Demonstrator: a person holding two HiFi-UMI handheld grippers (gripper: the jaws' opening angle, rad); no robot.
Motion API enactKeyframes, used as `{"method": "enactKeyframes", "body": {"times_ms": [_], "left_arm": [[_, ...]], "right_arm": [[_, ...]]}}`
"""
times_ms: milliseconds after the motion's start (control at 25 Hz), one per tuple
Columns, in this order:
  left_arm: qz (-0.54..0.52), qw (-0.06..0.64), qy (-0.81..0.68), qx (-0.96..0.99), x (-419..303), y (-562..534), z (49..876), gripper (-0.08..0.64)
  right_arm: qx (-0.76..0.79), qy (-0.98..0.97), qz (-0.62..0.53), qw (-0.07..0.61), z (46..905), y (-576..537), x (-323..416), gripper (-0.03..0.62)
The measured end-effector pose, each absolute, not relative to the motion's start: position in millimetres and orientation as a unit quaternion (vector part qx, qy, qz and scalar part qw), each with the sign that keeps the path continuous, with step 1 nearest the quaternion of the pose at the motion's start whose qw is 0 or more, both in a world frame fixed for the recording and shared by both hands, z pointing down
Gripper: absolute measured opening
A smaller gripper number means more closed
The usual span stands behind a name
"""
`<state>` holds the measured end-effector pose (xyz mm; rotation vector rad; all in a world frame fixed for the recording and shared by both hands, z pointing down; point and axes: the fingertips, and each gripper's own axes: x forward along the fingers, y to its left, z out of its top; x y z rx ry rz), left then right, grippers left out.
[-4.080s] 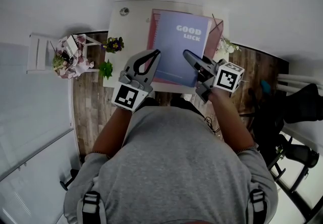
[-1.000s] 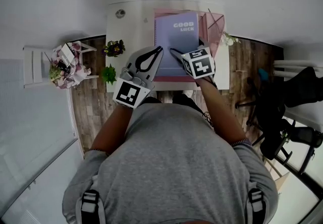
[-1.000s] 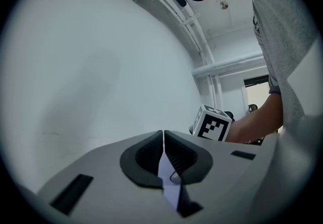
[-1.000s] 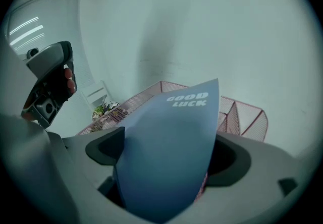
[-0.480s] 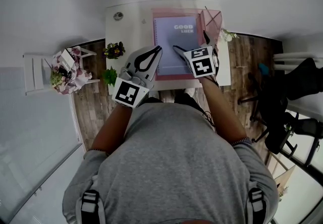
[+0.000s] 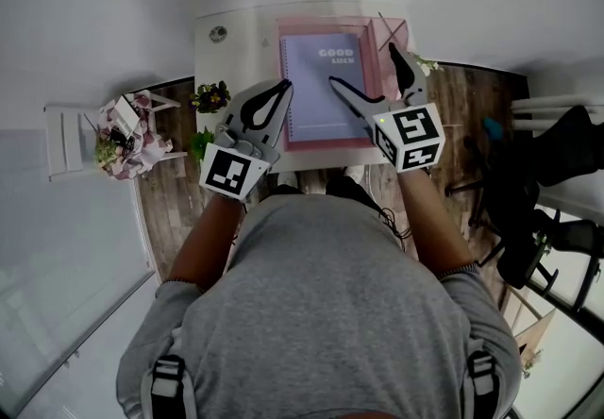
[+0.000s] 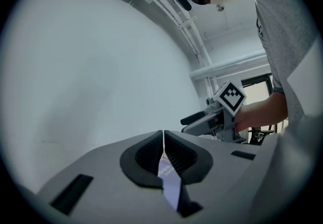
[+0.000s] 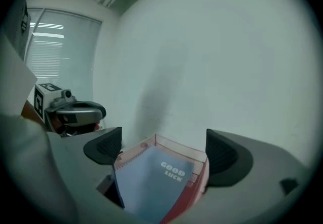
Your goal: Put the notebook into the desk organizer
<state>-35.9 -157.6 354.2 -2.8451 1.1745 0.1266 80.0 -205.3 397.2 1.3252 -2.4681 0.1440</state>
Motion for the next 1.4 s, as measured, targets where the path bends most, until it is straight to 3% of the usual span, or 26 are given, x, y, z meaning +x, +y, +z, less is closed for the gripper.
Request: {"method": "enactKeyframes", "body": {"times_ms": [280, 560, 840, 1000, 1120, 1400], "left_arm": [[0.041, 0.036, 0.383, -0.922, -23.1, -158.4, 346.0, 0.026], [0.043, 0.037, 0.385, -0.921, -11.1, -157.1, 342.1, 0.026], [0.04, 0.036, 0.383, -0.922, -3.3, -152.5, 346.6, 0.026], [0.038, 0.036, 0.38, -0.923, 2.1, -150.8, 349.1, 0.026], [0.039, 0.038, 0.377, -0.925, 5.4, -148.7, 349.4, 0.026], [0.036, 0.035, 0.384, -0.922, 5.0, -148.0, 352.8, 0.026]], "right_arm": [[0.444, -0.89, -0.029, 0.1, 354.5, -182.4, 88.4, 0.493], [0.42, -0.904, -0.028, 0.07, 357.9, -167.9, 91.7, 0.392], [0.389, -0.916, -0.033, 0.09, 381.1, -152.7, 85.6, 0.186], [0.381, -0.92, -0.037, 0.084, 381.7, -151.1, 83.4, 0.122], [0.367, -0.927, -0.026, 0.08, 385.4, -147.5, 84.5, 0.017], [0.359, -0.932, -0.04, 0.047, 373.7, -146.3, 82.3, 0.008]]}}
